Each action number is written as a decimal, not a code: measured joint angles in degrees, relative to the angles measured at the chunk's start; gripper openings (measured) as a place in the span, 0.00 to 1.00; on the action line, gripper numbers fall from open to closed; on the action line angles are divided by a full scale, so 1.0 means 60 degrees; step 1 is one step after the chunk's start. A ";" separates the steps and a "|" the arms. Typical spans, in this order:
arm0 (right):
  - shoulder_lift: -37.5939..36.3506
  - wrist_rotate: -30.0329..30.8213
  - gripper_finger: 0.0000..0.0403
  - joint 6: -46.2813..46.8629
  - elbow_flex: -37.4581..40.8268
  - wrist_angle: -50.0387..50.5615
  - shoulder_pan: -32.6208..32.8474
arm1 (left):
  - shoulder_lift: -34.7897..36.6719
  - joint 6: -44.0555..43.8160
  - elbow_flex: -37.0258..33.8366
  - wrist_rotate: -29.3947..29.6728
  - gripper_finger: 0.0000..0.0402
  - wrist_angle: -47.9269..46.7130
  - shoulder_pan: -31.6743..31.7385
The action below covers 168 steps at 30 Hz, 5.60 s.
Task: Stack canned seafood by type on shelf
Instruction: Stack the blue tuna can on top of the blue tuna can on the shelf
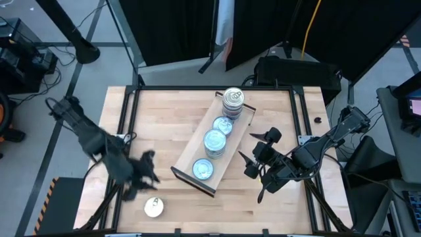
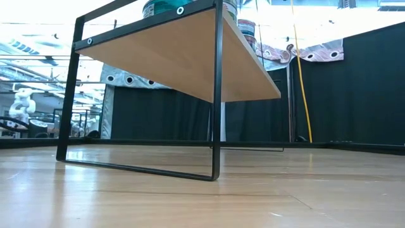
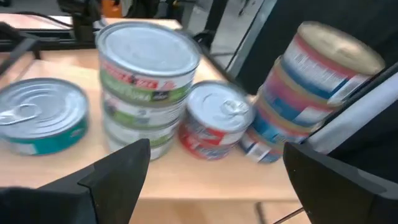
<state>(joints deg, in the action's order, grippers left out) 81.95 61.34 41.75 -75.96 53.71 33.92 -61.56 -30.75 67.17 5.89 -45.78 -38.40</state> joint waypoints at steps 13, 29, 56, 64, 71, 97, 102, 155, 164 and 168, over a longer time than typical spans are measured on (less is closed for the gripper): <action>0.0416 -0.0861 0.90 0.3344 0.0000 0.0841 0.0353 | -0.3234 -0.3314 0.0144 0.1437 0.21 -0.0690 -0.3163; 0.1151 -0.1279 0.90 0.4730 0.0000 0.0191 0.0689 | -0.5874 -0.5476 0.0151 0.1035 0.21 -0.0790 -0.4944; 0.1253 -0.0724 0.90 0.4105 0.0000 -0.1206 0.1296 | -0.6376 -1.0316 0.0110 0.1223 0.01 -0.1486 -0.4851; 0.1253 -0.0706 0.90 0.3892 0.0000 -0.1293 0.1296 | -0.6601 -1.0323 0.0111 0.1177 0.01 -0.1475 -0.4851; 0.1253 -0.0703 0.90 0.3885 0.0000 -0.1355 0.1296 | -0.6565 -1.0423 -0.0209 0.1200 0.00 -0.1420 -0.4847; 0.1248 -0.0735 0.90 0.3665 0.0000 -0.1490 0.1303 | -0.5262 -0.8426 0.0218 0.1218 0.02 -0.0493 -0.5300; 0.1246 -0.0736 0.90 0.3459 0.0000 -0.1619 0.1300 | -0.4926 -0.4977 0.0838 0.3029 0.09 -0.0643 -0.5079; 0.2316 -0.1710 0.90 -0.9079 -0.0209 -0.7989 0.1338 | -0.3513 -0.1131 -0.0469 0.0035 0.48 0.1738 -0.2722; 0.3508 -0.0466 0.90 -2.1412 -0.1033 -1.1246 0.1358 | -0.0899 0.0935 0.1807 0.3373 0.48 0.2560 -0.2063; 0.4050 -0.1243 0.90 -2.4662 -0.1437 -1.1333 0.1021 | -0.0051 -0.0279 0.1991 0.3347 0.48 0.2312 -0.1489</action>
<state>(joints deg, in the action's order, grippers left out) 106.25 53.88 -106.22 -84.58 -14.28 40.04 -61.87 -32.42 79.11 25.97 -31.91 -47.34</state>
